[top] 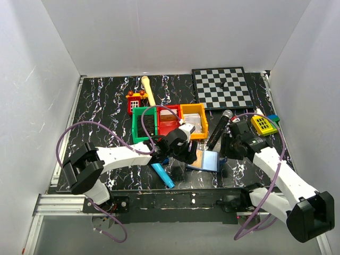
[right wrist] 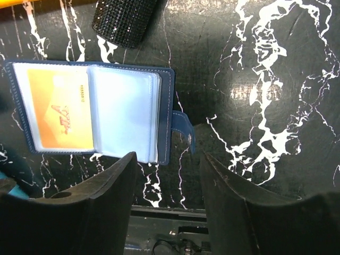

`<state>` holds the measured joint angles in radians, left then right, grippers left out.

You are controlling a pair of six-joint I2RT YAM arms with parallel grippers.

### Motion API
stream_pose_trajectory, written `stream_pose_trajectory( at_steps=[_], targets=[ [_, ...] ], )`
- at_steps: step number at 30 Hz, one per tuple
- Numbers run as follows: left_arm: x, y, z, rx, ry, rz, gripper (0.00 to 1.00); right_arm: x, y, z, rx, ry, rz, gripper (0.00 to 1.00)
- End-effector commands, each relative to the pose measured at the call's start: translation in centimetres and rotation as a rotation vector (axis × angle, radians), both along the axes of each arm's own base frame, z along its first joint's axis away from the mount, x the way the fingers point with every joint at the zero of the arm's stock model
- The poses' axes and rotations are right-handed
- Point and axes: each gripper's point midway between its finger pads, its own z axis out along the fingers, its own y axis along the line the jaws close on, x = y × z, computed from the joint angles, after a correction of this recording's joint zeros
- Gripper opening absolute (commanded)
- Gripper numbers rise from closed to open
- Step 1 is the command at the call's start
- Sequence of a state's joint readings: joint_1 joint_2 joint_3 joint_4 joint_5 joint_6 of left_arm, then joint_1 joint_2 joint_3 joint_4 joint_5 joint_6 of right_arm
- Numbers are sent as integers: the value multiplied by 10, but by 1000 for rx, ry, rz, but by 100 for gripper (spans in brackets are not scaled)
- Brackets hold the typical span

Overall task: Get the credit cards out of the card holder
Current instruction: Remove the credit card from the card holder.

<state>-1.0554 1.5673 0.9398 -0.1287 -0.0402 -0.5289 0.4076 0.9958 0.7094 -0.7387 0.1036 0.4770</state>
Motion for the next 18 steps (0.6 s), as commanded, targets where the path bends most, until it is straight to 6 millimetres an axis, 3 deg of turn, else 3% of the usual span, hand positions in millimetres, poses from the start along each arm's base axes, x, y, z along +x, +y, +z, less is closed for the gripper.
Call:
stream_pose_trajectory(
  at_steps=[1,3,6,8,13,18],
  targets=[
    [5,-10,16,-57,-14,-10,63,2,6,34,64,-91,13,60],
    [5,-13,18,-75,-14,-19,62,2,17,48,146,-147,42,59],
    [2,-19,18,-96,3,-42,60,2,50,67,337,-226,136,49],
    [1,-22,14,-95,18,-50,59,2,68,69,443,-231,168,43],
    [1,-26,-2,-83,55,-48,41,11,91,54,565,-193,166,32],
    [0,-28,-18,-78,106,-37,35,21,92,28,569,-165,91,38]
  ],
)
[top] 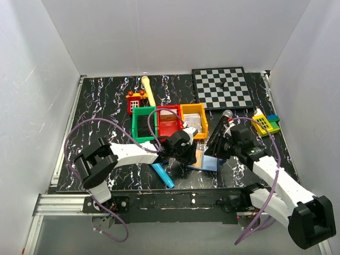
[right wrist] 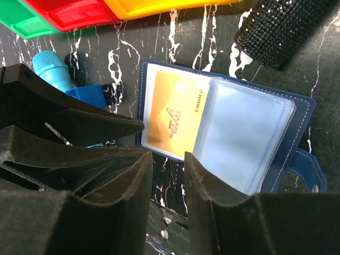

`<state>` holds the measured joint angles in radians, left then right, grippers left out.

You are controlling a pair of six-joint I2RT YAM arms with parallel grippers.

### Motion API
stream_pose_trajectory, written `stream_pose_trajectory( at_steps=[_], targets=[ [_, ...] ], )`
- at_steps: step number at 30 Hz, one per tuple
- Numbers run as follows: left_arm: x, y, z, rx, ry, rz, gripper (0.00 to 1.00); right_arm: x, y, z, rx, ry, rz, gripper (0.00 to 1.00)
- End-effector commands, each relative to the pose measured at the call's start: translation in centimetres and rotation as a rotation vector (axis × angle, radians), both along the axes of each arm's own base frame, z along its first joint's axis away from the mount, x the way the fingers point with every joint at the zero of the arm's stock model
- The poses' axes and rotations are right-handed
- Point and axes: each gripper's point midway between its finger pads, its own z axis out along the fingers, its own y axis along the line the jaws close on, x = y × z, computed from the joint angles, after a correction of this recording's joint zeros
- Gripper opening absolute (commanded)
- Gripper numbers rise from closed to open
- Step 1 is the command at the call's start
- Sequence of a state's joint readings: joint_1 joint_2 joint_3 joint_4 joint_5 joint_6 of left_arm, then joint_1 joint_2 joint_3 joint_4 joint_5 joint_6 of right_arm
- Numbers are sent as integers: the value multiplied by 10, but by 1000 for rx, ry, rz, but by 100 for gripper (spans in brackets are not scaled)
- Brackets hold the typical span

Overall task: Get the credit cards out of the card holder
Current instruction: Remove the credit card from the card holder.

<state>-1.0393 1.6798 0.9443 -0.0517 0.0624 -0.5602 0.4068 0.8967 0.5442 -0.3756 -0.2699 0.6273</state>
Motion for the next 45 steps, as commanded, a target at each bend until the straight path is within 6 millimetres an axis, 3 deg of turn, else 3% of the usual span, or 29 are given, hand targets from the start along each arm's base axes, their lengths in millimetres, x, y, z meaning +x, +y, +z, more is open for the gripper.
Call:
stream_pose_trajectory(
  at_steps=[1,8,15,33,45],
  targets=[
    [6,-12,10,-59,15,6,34,18,18,7,121,-64,-15,39],
    [12,-9,-2,-19,22,46,33,10,28,-14,123,40,64,41],
    [17,10,-21,66,26,120,29,13,31,-33,141,92,25,40],
    [14,19,-41,109,69,153,20,-1,18,-76,63,192,-10,39],
    [12,23,-49,130,84,166,15,1,19,-78,67,177,-11,39]
  ],
)
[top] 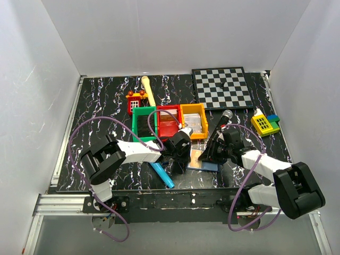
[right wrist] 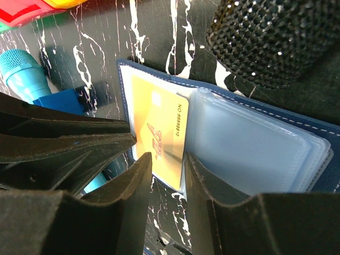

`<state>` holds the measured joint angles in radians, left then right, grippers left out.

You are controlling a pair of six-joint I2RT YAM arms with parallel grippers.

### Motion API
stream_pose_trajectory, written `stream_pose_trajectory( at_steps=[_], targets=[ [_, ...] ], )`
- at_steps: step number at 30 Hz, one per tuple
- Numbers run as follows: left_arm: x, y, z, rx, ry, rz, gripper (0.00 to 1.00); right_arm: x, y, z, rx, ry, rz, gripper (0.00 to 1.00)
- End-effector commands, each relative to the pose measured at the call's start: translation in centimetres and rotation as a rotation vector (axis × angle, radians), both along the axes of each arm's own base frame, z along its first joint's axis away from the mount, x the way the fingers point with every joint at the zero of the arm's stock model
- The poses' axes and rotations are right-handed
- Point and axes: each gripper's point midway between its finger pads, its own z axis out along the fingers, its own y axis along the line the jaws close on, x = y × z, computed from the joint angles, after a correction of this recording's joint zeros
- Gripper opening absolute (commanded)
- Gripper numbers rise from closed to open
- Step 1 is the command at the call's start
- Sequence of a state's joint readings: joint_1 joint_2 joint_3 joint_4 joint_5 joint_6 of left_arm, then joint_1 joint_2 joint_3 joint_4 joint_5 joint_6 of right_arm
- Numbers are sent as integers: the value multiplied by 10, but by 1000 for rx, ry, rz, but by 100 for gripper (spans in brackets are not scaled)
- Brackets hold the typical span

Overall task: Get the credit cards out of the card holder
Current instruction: Remove the credit card from the card holder.

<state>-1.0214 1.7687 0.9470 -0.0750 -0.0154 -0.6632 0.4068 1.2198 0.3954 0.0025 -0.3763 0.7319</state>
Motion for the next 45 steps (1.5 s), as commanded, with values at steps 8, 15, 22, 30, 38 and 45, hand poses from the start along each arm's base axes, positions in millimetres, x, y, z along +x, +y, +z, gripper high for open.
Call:
stream_pose_trajectory(
  at_steps=[8,15,22,30,38,45],
  targets=[
    [-3,11,-19,61,36,22,10,-4,1,-5,27,-15,3,34],
    [-3,11,-24,73,49,26,2,-4,4,2,63,-50,10,34],
    [-5,13,-30,88,63,31,0,-3,6,9,101,-94,5,37],
    [-5,14,-33,95,68,32,0,-2,7,14,113,-109,2,35],
    [-7,15,-37,97,77,31,0,1,10,24,155,-149,-3,34],
    [-8,13,-37,87,82,22,0,0,14,28,183,-162,9,34]
  ],
)
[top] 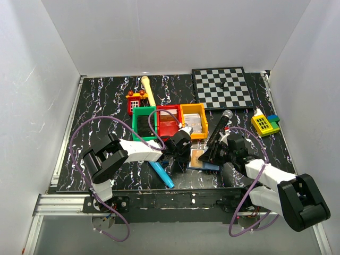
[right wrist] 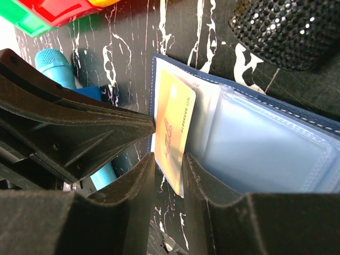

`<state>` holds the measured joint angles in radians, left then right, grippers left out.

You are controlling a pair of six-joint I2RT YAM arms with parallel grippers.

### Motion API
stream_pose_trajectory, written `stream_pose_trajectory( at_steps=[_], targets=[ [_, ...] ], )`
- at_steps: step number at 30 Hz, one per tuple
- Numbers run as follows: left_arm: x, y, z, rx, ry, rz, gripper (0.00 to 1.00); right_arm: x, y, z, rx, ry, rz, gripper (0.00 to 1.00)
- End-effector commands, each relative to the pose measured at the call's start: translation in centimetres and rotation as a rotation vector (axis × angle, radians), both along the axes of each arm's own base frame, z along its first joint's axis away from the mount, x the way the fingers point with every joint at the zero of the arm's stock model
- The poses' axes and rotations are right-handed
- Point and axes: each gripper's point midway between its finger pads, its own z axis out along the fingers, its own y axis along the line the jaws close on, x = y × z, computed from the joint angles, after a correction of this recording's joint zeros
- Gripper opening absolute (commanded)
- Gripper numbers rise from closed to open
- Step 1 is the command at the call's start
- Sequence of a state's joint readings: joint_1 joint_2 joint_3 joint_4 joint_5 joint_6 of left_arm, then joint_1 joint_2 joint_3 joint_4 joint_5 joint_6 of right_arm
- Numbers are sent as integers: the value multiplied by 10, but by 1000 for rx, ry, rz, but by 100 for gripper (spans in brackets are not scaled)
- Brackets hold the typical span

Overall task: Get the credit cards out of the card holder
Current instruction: Remove the credit card from the card holder.

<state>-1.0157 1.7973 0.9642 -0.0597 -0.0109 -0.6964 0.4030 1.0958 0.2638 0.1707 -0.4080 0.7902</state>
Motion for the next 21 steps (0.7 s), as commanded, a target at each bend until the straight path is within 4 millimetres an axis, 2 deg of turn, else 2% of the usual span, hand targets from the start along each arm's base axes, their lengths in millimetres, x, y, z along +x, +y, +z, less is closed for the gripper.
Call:
stream_pose_trajectory(
  at_steps=[1,21],
  targets=[
    [-13,18,-34,103,64,-11,0,6,11,19,78,-64,32,34],
    [-19,8,-33,58,80,-65,0,2,20,14,104,-14,87,36]
  ],
)
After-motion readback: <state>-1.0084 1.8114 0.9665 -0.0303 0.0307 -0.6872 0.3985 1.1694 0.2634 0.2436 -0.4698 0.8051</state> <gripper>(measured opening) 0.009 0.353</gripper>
